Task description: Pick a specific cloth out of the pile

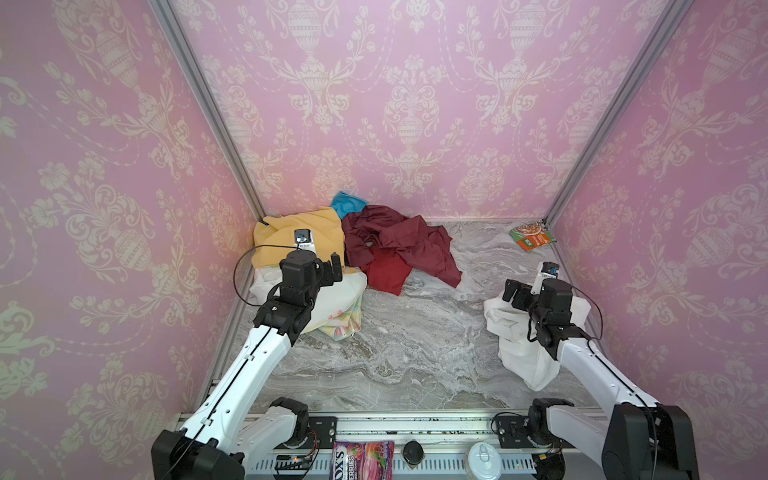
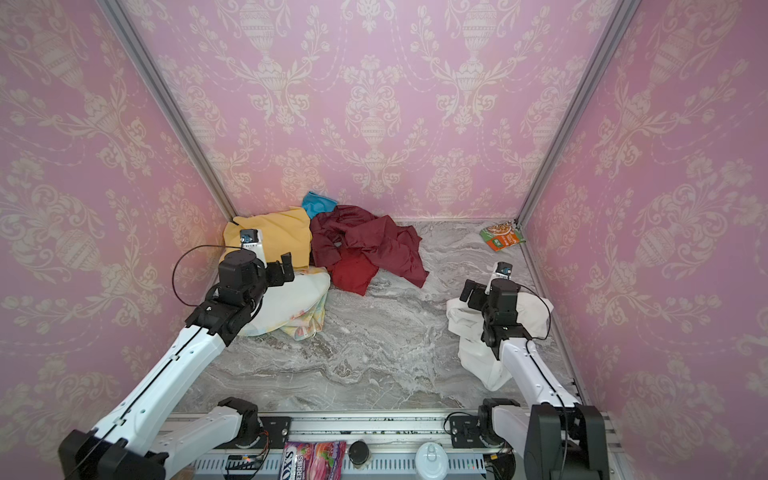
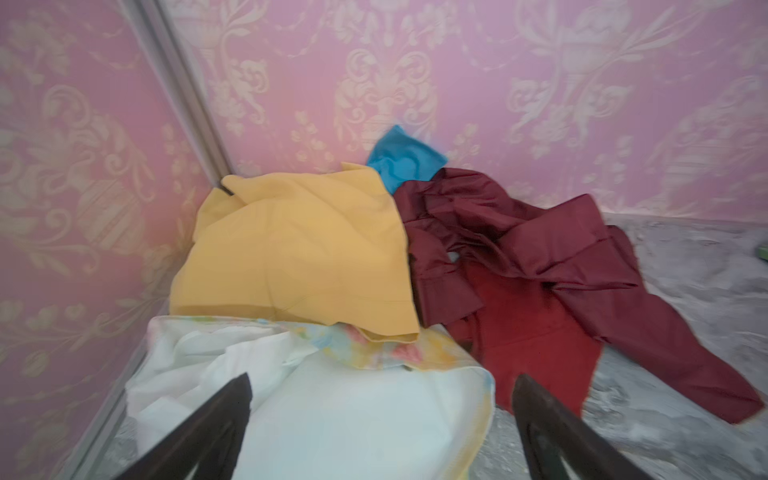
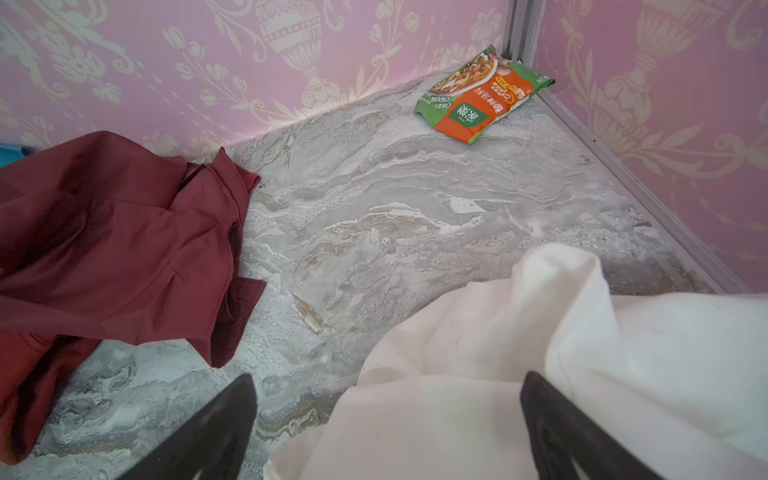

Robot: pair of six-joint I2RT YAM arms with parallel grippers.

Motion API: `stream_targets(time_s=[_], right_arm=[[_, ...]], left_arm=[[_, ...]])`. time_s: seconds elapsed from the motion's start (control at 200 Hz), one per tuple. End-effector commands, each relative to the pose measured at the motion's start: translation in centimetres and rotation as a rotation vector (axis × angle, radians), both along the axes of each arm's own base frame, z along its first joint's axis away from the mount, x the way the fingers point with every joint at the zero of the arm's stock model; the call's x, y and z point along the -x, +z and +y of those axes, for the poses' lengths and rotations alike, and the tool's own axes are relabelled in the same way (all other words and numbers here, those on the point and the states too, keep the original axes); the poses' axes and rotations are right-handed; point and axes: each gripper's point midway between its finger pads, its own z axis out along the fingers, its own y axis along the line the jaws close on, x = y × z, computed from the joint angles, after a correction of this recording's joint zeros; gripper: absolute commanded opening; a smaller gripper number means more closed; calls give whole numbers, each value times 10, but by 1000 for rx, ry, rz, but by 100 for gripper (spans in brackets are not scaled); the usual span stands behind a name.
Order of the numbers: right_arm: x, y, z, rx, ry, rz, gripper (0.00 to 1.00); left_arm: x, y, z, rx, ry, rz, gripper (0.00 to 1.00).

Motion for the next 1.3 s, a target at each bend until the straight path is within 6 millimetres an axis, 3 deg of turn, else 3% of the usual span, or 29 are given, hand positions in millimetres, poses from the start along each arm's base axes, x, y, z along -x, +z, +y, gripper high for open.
stream_targets(time_s=[0.0, 0.045, 0.18, 0.405, 0.555, 0.761, 0.841, 0.911, 0.961, 1.056, 1.296], right_arm=[[-10, 14, 1, 85, 38, -125, 100], [-11, 13, 2, 94, 42, -149, 100], [-11, 10, -5, 126, 10, -212, 100], [-18, -5, 4, 123, 49, -250, 100], [-20, -15, 15, 156, 84, -243, 100], [-22, -21, 14, 161, 77, -249, 100], [-22, -26, 17, 161, 90, -264, 100], [-24, -34, 19, 168, 102, -260, 100], [-28, -33, 24, 168, 131, -265, 100], [-47, -43, 31, 172, 172, -147, 100], [-45, -42, 33, 180, 172, -151, 100]], left_arm=[[-10, -36, 37, -64, 89, 5, 99], [-10, -63, 42, -69, 85, 41, 99], [-17, -105, 36, -93, -1, 28, 99], [-19, -140, 44, -36, -28, -7, 99], [-16, -155, 51, -2, -26, -41, 99], [-19, -156, 67, 30, 32, -56, 99], [-15, -164, 71, 33, 62, -93, 99], [-18, -178, 61, 21, 6, -98, 99], [-25, -172, 62, 3, 15, -139, 99], [-28, -182, 60, -28, 31, -31, 99], [-30, -179, 56, -63, 27, -56, 99]])
